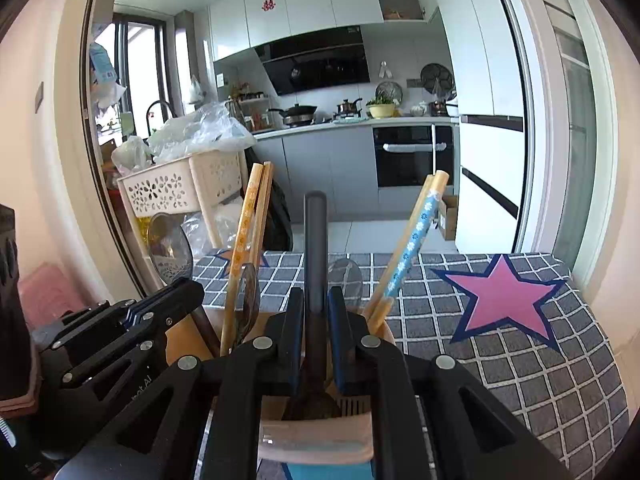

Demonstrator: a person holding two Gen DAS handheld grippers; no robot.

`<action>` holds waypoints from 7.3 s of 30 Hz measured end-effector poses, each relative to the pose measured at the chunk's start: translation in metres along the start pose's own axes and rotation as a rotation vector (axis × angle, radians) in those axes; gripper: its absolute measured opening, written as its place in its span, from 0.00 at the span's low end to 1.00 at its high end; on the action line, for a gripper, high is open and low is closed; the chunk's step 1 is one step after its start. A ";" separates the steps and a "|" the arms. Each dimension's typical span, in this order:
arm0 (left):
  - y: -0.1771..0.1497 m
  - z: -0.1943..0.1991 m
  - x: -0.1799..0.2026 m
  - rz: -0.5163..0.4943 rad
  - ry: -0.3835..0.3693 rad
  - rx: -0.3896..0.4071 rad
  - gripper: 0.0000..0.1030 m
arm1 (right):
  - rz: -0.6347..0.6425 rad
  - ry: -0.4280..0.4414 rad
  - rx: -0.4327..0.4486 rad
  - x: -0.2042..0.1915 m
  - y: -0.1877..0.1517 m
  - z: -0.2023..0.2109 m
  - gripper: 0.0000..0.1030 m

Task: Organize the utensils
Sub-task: 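Lift knife and spoon over the white caddy and lower them in, then open both tools to release the utensils into the caddy, then move both tools back down to the utensil pile, then grasp a black spoon with right tool while left tool lowers to a wooden chopstick, then close the left tool on the wooden chopstick and lift it upright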

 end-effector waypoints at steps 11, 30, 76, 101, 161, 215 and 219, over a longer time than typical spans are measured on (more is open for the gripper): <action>-0.002 0.006 -0.003 0.028 0.005 -0.048 0.34 | -0.072 -0.018 -0.027 0.019 0.001 0.028 0.36; 0.003 0.002 -0.008 0.038 -0.011 -0.082 0.34 | -0.172 -0.058 -0.057 0.050 -0.021 0.089 0.43; -0.110 0.120 -0.008 0.081 0.071 -0.362 1.00 | -0.272 -0.070 -0.436 0.036 -0.138 0.140 0.62; -0.195 0.146 -0.015 0.171 0.030 -0.572 1.00 | 0.001 -0.227 -0.742 -0.009 -0.203 0.106 0.61; -0.173 0.070 0.126 -0.069 -0.122 -0.874 0.40 | -0.200 0.045 -0.596 0.040 -0.177 0.147 0.12; -0.182 0.074 0.093 -0.083 -0.114 -0.826 1.00 | -0.255 0.051 -0.500 0.050 -0.163 0.164 0.12; -0.178 0.071 0.104 -0.137 -0.170 -0.860 0.79 | -0.262 0.055 -0.496 0.050 -0.161 0.164 0.12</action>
Point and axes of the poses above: each gripper's, at about its wrist camera, not at the fingertips, and z roughly against the way its jaws point, x to its right, y to its top, the point moved 5 cm from there along -z, roughly the way its jaws point, and after that the axes turned 4 degrees about -y, right-handed, at the moved point
